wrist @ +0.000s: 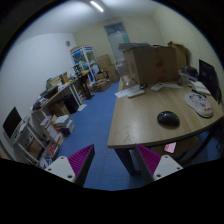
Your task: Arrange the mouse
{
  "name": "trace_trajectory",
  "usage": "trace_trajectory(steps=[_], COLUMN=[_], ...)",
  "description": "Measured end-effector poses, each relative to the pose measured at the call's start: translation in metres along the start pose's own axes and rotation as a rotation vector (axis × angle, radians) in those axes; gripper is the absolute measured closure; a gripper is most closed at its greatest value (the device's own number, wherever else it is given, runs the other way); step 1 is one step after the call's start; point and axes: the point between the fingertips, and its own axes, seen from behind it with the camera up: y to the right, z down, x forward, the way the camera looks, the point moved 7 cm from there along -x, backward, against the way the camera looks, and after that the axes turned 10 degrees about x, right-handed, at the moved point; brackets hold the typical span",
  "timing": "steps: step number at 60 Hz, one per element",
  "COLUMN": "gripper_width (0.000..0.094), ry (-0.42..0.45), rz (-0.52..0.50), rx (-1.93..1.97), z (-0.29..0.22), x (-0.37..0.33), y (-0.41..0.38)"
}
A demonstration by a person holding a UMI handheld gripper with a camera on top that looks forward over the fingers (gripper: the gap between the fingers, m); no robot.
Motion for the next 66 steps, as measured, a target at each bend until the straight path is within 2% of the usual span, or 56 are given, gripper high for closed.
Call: trace_trajectory(steps=[10, 14, 31, 38, 49, 53, 55, 66], gripper_width=[0.0111, 0.0111, 0.0115, 0.0116, 0.0114, 0.0106, 0.0115, 0.0119], ry=[-0.012, -0.001, 0.02, 0.054, 0.09, 0.072, 0.1, 0.136], rz=[0.008, 0.02, 0.189, 0.243, 0.237, 0.256, 0.242, 0.236], rx=[-0.017, -0.015, -0.052, -0.078, -0.118, -0.14, -0.139, -0.14], z=[0.001, -0.012, -0.026, -0.044, -0.069, -0.07, -0.077, -0.099], x=[-0.014, -0.012, 0.004, 0.023, 0.067, 0.082, 0.087, 0.113], y=[0.021, 0.057, 0.159, 0.198, 0.229, 0.24, 0.239, 0.247])
